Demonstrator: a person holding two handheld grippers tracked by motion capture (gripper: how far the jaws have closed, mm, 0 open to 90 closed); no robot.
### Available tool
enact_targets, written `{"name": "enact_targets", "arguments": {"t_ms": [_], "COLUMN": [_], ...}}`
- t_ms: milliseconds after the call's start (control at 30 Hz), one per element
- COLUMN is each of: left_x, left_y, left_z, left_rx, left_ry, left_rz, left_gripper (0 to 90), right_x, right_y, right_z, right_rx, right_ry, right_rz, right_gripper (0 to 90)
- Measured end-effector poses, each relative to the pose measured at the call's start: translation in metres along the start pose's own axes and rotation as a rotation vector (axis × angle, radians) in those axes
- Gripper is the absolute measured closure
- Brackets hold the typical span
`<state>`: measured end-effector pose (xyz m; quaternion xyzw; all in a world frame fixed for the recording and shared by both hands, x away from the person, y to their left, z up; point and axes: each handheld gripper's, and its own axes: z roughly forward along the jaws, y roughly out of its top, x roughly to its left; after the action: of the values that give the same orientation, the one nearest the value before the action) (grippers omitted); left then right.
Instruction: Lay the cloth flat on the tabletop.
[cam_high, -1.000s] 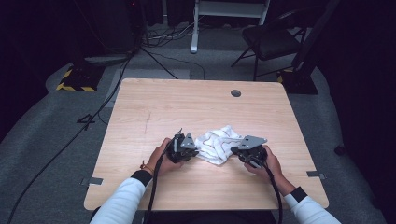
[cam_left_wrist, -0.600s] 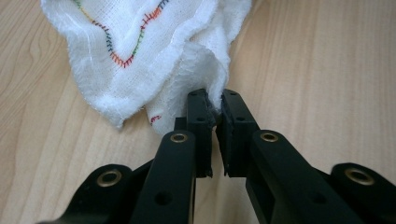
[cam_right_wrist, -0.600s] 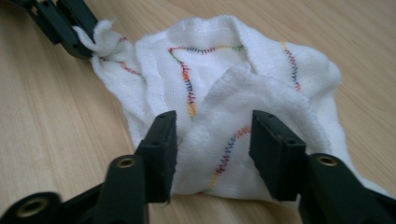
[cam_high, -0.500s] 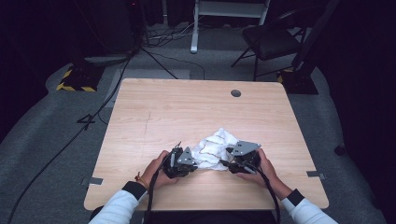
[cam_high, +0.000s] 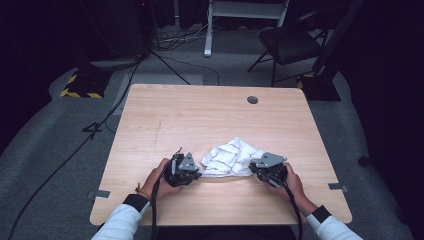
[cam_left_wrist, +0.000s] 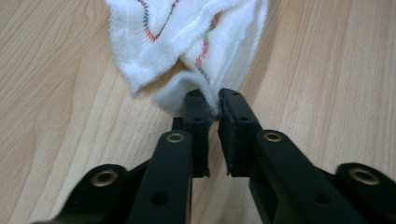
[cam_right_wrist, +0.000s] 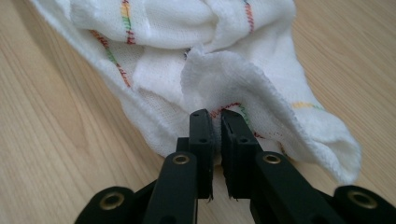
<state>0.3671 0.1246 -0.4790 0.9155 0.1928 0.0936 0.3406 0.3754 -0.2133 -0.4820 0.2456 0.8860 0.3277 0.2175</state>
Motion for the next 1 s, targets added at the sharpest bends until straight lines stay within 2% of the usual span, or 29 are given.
{"name": "enact_targets", "arguments": {"t_ms": [133,200,267,333,400,433,500,567,633,667,733,800,867,1000], "left_x": [0.001,0.002,0.003,0.003,0.004,0.005,0.007,0.009,0.010,0.011,0.014,0.016,0.020,0.027], "left_y": [0.004,0.007,0.011,0.015,0.020,0.021,0.026,0.028,0.032,0.033,0.036,0.038,0.039,0.041], "left_z": [-0.007,-0.010,-0.007,0.002,0.010,0.012,0.016,0.018,0.022,0.025,0.031,0.035,0.038,0.046], "left_rx": [-0.044,-0.089,-0.092,-0.062,-0.043,-0.049,-0.063,-0.070,-0.059,-0.054,-0.031,-0.019,-0.007,0.045], "left_ry": [0.028,0.033,0.046,0.052,0.062,0.057,0.052,0.043,0.052,0.039,0.039,0.027,0.025,0.032], "left_rz": [-0.022,-0.058,-0.079,-0.102,-0.117,-0.121,-0.129,-0.130,-0.119,-0.117,-0.107,-0.076,-0.063,-0.026], "left_gripper": [65.2,59.3,50.2,39.2,33.6,32.2,32.3,33.4,35.1,37.5,42.3,52.0,56.0,74.9], "right_x": [-0.007,-0.009,-0.013,-0.016,-0.019,-0.020,-0.019,-0.017,-0.017,-0.017,-0.019,-0.021,-0.023,-0.020], "right_y": [-0.009,-0.013,-0.017,-0.020,-0.022,-0.023,-0.023,-0.023,-0.023,-0.023,-0.023,-0.022,-0.020,-0.020], "right_z": [-0.011,-0.015,-0.019,-0.021,-0.023,-0.024,-0.026,-0.032,-0.039,-0.041,-0.048,-0.053,-0.054,-0.039], "right_rx": [0.000,-0.003,-0.007,-0.001,-0.001,-0.001,-0.005,-0.032,-0.054,-0.063,-0.083,-0.115,-0.126,-0.081], "right_ry": [-0.009,-0.024,-0.026,-0.046,-0.062,-0.069,-0.088,-0.085,-0.090,-0.094,-0.109,-0.112,-0.102,-0.087], "right_rz": [0.030,0.045,0.060,0.082,0.123,0.128,0.132,0.122,0.112,0.114,0.125,0.126,0.126,0.091], "right_gripper": [82.4,79.9,78.1,67.0,57.6,52.0,45.9,41.8,38.2,37.3,34.8,34.3,34.4,38.7]}}
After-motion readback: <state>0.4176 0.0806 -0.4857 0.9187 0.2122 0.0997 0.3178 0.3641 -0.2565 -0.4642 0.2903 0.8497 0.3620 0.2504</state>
